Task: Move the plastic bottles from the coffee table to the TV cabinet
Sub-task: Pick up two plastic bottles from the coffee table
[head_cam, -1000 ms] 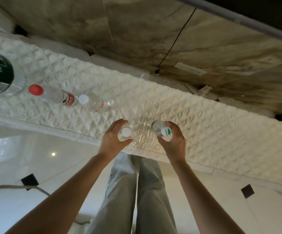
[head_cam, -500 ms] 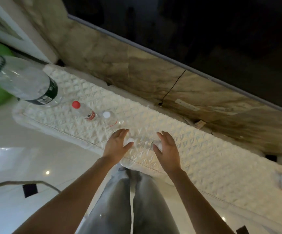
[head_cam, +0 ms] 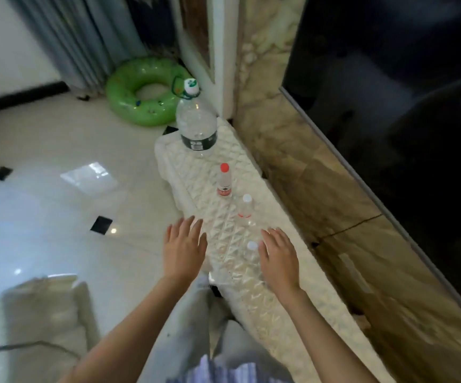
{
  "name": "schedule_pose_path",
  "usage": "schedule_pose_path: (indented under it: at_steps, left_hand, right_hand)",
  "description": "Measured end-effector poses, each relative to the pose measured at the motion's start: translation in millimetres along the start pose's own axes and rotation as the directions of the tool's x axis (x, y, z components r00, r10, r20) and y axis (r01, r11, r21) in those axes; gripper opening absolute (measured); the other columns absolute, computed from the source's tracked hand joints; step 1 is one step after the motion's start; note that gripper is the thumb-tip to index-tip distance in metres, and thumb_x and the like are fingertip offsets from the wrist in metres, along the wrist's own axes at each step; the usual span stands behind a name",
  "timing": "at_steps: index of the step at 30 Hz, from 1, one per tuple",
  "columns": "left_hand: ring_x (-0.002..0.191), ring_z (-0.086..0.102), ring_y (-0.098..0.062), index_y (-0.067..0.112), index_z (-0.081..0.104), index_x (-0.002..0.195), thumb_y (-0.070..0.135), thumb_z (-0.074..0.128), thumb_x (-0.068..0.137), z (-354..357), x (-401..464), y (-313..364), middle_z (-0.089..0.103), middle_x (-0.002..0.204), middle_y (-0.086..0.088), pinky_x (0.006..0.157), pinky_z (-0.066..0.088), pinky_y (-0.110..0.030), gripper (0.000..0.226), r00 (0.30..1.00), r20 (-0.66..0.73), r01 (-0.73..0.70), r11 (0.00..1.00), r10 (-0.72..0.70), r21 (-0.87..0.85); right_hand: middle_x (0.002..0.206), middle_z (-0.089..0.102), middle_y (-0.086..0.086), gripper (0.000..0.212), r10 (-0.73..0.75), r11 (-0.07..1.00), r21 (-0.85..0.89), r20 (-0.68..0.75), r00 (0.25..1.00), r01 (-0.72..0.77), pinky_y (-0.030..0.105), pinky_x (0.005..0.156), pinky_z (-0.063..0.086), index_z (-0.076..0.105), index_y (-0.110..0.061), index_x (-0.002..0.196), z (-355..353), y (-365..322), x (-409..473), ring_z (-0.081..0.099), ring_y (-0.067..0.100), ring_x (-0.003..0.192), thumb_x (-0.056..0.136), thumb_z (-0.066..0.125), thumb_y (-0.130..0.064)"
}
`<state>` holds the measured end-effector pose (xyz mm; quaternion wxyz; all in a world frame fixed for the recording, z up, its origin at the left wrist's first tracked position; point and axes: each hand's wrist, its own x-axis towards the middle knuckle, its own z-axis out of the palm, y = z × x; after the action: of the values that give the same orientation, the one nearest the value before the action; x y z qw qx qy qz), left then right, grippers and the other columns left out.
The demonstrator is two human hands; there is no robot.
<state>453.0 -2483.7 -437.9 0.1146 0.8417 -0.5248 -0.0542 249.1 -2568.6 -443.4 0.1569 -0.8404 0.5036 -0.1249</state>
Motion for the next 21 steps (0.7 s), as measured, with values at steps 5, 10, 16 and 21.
schedule_pose_path:
  at_steps: [5, 10, 16, 21]
  left_hand:
    - [0.117, 0.053, -0.033, 0.013, 0.060, 0.121, 0.031, 0.051, 0.092, -0.6, -75.3, -23.7, 0.060, 0.125, -0.011, 0.098, 0.041, -0.048, 0.035, 0.951, -0.060, 0.303, 0.953, -0.303, 0.001]
    - [0.108, 0.056, -0.038, 0.007, 0.061, 0.117, 0.032, 0.046, 0.087, 2.1, -162.7, -55.0, 0.061, 0.119, -0.018, 0.091, 0.046, -0.049, 0.042, 0.832, -0.058, 0.550, 0.834, -0.552, -0.042]
    - [0.110, 0.053, -0.040, 0.006, 0.057, 0.119, 0.036, 0.041, 0.085, 9.3, -277.5, -85.5, 0.057, 0.122, -0.020, 0.090, 0.045, -0.049, 0.048, 0.652, -0.074, 0.751, 0.656, -0.755, -0.080]
    - [0.115, 0.050, -0.039, 0.006, 0.055, 0.123, 0.027, 0.057, 0.087, 10.4, -364.1, -94.3, 0.055, 0.125, -0.020, 0.095, 0.041, -0.050, 0.042, 0.480, -0.134, 0.864, 0.493, -0.867, -0.101]
  right_hand:
    - [0.124, 0.062, 0.012, 0.049, -0.213, 0.976, -0.005, 0.159, 0.964, 0.216, 0.037, 0.109, 0.035, 0.062, -0.007, 0.121, 17.0, -21.5, -1.3, 0.052, 0.027, 0.122, 0.095, 0.030, -0.033]
    - [0.117, 0.065, 0.015, 0.044, -0.400, 0.913, 0.008, 0.215, 0.891, 0.408, 0.040, 0.103, 0.040, 0.066, -0.006, 0.114, 37.0, -60.3, -21.6, 0.057, 0.031, 0.115, 0.093, 0.036, -0.031]
    - [0.115, 0.065, 0.016, 0.043, -0.589, 0.795, 0.075, 0.331, 0.737, 0.602, 0.044, 0.098, 0.046, 0.065, -0.007, 0.113, 66.9, -113.6, -73.6, 0.058, 0.034, 0.114, 0.091, 0.037, -0.032]
    - [0.116, 0.064, 0.012, 0.045, -0.700, 0.679, 0.143, 0.421, 0.576, 0.720, 0.046, 0.096, 0.047, 0.062, -0.009, 0.116, 83.6, -158.7, -126.7, 0.057, 0.032, 0.113, 0.091, 0.035, -0.035]
